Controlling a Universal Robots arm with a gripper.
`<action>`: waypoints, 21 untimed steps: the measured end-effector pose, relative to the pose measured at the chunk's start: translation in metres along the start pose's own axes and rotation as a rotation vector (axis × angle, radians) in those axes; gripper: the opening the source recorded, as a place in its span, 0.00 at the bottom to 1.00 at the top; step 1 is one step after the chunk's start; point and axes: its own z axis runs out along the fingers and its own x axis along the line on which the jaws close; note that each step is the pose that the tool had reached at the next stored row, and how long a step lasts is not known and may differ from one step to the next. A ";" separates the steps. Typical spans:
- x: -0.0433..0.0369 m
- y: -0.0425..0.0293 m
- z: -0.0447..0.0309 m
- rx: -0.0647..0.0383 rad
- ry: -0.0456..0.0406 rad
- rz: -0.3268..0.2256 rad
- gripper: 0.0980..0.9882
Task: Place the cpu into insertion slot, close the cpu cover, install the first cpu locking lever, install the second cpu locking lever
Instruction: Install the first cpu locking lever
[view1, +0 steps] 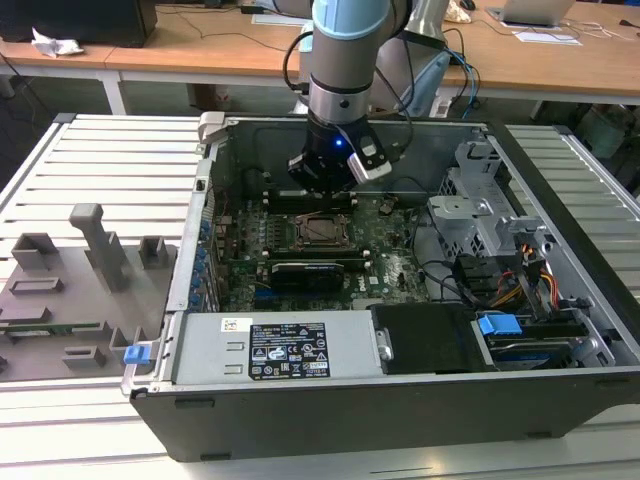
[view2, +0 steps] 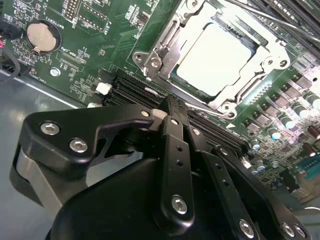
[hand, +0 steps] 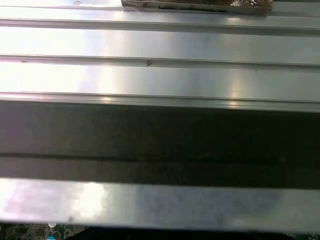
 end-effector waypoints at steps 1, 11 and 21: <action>-0.0008 0.0000 0.0005 0.000 0.0000 0.000 0.01; -0.0085 -0.0007 0.0066 0.001 0.0000 0.000 0.01; -0.0090 -0.0008 0.0070 0.001 0.0001 0.000 0.01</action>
